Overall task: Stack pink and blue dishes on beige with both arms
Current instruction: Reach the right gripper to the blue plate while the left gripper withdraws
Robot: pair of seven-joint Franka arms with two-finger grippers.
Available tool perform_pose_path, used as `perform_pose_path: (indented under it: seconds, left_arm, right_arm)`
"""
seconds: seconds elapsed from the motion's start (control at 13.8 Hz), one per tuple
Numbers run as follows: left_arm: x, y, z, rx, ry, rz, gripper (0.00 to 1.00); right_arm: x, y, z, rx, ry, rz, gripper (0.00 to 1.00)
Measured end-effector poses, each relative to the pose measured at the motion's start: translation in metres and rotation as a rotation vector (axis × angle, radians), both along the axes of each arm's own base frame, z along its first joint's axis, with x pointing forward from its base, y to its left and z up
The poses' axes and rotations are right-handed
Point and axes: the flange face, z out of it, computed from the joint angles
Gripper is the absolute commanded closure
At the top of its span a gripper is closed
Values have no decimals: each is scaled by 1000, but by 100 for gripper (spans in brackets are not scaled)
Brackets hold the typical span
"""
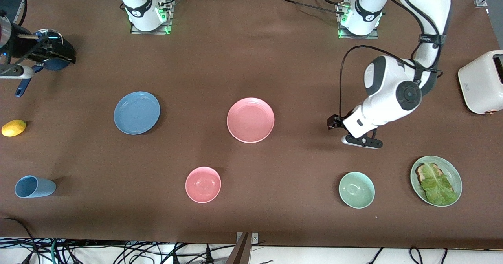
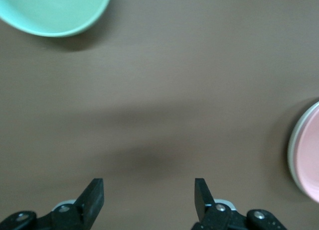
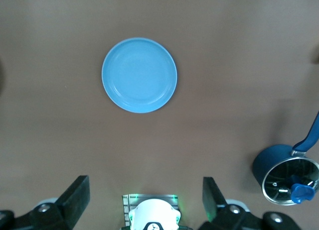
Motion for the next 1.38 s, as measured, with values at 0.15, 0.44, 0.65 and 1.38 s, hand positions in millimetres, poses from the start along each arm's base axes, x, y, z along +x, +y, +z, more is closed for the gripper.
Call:
perform_pose_path:
  seconds: [0.15, 0.44, 0.65, 1.38]
  left_arm:
    - [5, 37, 11, 35, 10, -43, 18]
    - [15, 100, 55, 104, 31, -113, 18]
    - [16, 157, 91, 113, 42, -144, 19]
    - [-21, 163, 203, 157, 48, 46, 15]
  right_arm:
    - [12, -5, -42, -2, 23, -8, 0]
    - [20, -21, -122, -6, 27, -41, 0]
    - [19, -30, -172, -11, -20, -62, 0]
    - [25, -64, -303, 125, -30, -170, 0]
